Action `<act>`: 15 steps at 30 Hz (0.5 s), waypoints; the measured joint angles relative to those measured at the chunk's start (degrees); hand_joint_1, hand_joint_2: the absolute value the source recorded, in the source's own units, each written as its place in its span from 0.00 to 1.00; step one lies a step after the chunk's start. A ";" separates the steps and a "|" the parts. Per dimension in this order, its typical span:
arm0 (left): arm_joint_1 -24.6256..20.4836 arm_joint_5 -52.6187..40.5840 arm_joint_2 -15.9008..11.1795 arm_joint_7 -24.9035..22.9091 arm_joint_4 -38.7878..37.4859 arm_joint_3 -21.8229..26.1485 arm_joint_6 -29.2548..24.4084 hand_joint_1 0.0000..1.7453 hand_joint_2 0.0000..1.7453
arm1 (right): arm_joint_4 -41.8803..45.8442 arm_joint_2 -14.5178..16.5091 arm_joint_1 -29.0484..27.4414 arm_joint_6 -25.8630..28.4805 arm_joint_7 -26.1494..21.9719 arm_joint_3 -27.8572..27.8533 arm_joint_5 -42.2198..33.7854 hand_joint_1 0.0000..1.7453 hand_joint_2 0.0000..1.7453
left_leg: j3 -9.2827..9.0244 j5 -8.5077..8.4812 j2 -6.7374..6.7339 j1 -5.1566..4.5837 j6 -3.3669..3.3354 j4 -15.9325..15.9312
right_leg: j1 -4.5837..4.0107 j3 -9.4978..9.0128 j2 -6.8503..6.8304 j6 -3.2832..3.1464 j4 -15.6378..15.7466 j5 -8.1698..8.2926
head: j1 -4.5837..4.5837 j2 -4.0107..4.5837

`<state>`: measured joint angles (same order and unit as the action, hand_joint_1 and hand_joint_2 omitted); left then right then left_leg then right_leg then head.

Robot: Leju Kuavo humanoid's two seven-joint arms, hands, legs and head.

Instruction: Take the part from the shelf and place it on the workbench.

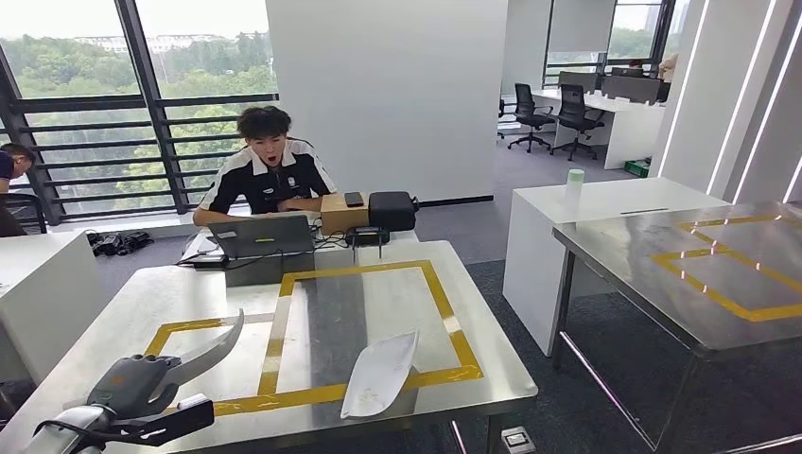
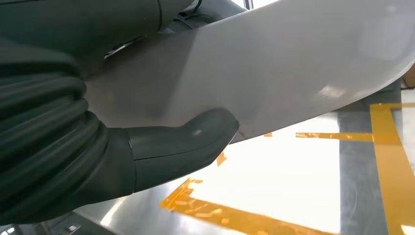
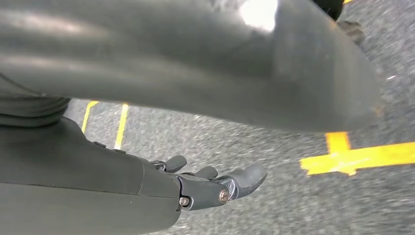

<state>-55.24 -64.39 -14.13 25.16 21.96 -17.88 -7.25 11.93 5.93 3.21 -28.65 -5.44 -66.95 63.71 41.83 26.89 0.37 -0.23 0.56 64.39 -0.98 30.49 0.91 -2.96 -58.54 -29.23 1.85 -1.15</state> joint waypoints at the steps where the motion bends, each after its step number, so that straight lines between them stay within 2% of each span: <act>1: -0.04 0.02 -0.08 -0.01 -0.02 0.00 -0.03 1.00 1.00 | 0.00 0.06 0.04 0.00 0.01 0.00 0.00 0.00 0.00 | -0.52 -3.46 0.01 -0.23 -0.36 -3.05 | -0.05 -0.54 0.08 0.24 0.03 -0.72 | 0.01 0.01; 2: -0.05 0.03 -0.15 -0.02 -0.02 0.00 -0.06 1.00 1.00 | 0.00 0.11 0.08 0.00 0.01 0.00 -0.01 0.00 0.00 | -0.92 -5.95 0.03 -0.43 -0.66 -5.30 | -0.10 -0.93 0.13 0.54 0.22 -1.34 | 0.02 0.01; 3: -0.07 0.04 -0.21 -0.03 0.01 0.00 -0.08 1.00 1.00 | 0.00 0.16 0.13 0.00 0.01 0.00 -0.01 0.00 0.00 | -1.28 -7.01 0.07 -0.52 -0.94 -6.70 | -0.20 -1.44 0.18 0.87 0.17 -1.58 | 0.01 0.02; 5: -0.03 0.04 -0.21 -0.02 0.21 0.00 -0.14 1.00 1.00 | 0.00 0.11 0.13 0.00 0.00 -0.01 -0.01 0.00 0.00 | -2.38 -6.51 0.13 -0.34 -1.52 -7.25 | -0.26 -1.61 0.13 1.33 -0.56 -1.28 | -0.03 0.01; 6: -0.04 0.05 -0.21 -0.03 0.31 0.00 -0.19 1.00 1.00 | 0.00 0.08 0.16 0.00 0.00 -0.01 0.00 0.00 0.00 | -3.10 -6.08 0.15 -0.21 -1.80 -7.38 | -0.24 -0.91 0.07 1.57 -2.39 -0.77 | -0.05 0.01; 8: -0.04 0.06 -0.21 -0.03 0.40 0.00 -0.28 1.00 1.00 | 0.00 0.03 0.28 -0.01 -0.01 0.00 0.00 0.00 0.00 | -4.66 -4.91 0.14 -0.13 -2.17 -7.37 | 0.04 2.75 -0.09 2.21 -8.36 -0.95 | -0.09 -0.01; 9: -0.04 0.07 -0.21 -0.04 0.39 0.00 -0.31 1.00 1.00 | 0.00 0.04 0.32 -0.02 0.00 0.00 0.00 0.00 0.00 | -5.39 -4.18 0.11 -0.16 -2.27 -7.32 | 0.22 5.18 -0.14 2.58 -11.65 -2.03 | -0.10 -0.01; 10: -0.01 0.07 -0.16 -0.02 0.38 0.00 -0.32 1.00 1.00 | 0.00 0.04 0.29 -0.03 0.00 0.00 0.00 0.00 0.00 | -6.14 -3.43 0.09 -0.18 -2.33 -7.25 | 0.39 7.51 -0.17 2.88 -14.13 -3.86 | -0.11 -0.01; 11: 0.06 0.07 -0.09 -0.02 0.37 0.00 -0.31 1.00 1.00 | 0.00 0.05 0.23 -0.03 0.00 0.00 0.00 0.00 0.00 | -6.98 -2.62 0.10 -0.19 -2.34 -7.16 | 0.55 9.34 -0.20 3.13 -15.32 -5.83 | -0.11 -0.01; 12: 0.14 0.07 -0.02 -0.01 0.37 0.00 -0.31 1.00 1.00 | 0.00 0.05 0.16 -0.03 0.01 -0.01 0.00 0.00 0.00 | -7.95 -1.75 0.13 -0.18 -2.30 -7.08 | 0.69 10.46 -0.24 3.28 -14.98 -7.12 | -0.12 -0.01; 13: 0.22 0.07 0.05 0.01 0.37 0.00 -0.31 1.00 1.00 | 0.00 0.05 0.10 -0.02 0.00 -0.01 0.00 0.00 0.00 | -9.03 -0.84 0.16 -0.17 -2.21 -6.99 | 0.82 10.83 -0.29 3.34 -13.16 -7.06 | -0.11 -0.01; 14: 0.28 0.07 0.08 -0.01 0.36 0.00 -0.32 1.00 1.00 | 0.00 0.05 0.07 -0.01 0.00 -0.02 0.00 0.00 0.00 | -10.15 0.13 0.16 -0.15 -2.05 -6.91 | 0.93 10.59 -0.36 3.31 -10.00 -5.01 | -0.11 -0.01; 15: 0.29 0.07 0.08 -0.02 0.32 0.00 -0.34 1.00 1.00 | 0.00 0.05 -0.01 -0.01 0.00 -0.02 0.00 0.00 0.00 | -11.00 1.05 0.13 -0.16 -1.86 -6.84 | 0.97 10.14 -0.45 3.19 -6.13 -0.93 | -0.10 -0.01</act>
<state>-54.95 -64.32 -14.05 25.14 22.28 -17.88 -7.59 11.93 5.99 3.19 -28.66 -5.44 -66.97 63.71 30.83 27.94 0.50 -0.40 -1.31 57.56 0.00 40.63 0.46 0.23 -64.67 -30.17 1.75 -1.16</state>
